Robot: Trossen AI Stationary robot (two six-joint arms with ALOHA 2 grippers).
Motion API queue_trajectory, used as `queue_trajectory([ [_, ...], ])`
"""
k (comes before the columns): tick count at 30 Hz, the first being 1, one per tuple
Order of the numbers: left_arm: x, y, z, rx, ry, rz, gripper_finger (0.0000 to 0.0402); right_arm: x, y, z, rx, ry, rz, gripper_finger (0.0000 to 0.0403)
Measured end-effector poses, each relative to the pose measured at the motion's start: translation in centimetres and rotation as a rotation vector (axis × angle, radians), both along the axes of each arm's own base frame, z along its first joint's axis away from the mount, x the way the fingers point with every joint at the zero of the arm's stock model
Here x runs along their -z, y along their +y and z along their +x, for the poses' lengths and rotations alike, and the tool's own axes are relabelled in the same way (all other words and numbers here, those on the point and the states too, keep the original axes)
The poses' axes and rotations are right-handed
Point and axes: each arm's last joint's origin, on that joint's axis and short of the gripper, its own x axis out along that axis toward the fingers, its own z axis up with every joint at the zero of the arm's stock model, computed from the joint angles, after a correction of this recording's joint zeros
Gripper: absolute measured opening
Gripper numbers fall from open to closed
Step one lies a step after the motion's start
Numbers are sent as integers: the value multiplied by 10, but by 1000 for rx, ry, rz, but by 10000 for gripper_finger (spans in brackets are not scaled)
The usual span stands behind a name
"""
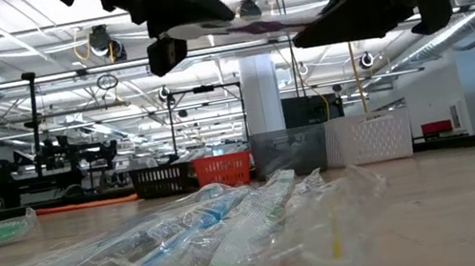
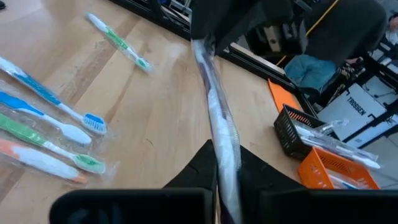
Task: Pick & Place Toothbrushes
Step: Put the violet toothbrush into the black basket
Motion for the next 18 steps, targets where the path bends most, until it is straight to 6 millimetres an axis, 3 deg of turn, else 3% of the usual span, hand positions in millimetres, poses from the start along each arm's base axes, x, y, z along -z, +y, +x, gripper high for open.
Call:
queue_trajectory([
  [9, -11, 3, -2, 120, -119, 192, 152, 1, -6, 2, 21, 11, 58, 11],
  [18, -38, 12, -35, 31, -57, 352, 172, -1, -9, 2, 45, -18, 97, 10],
])
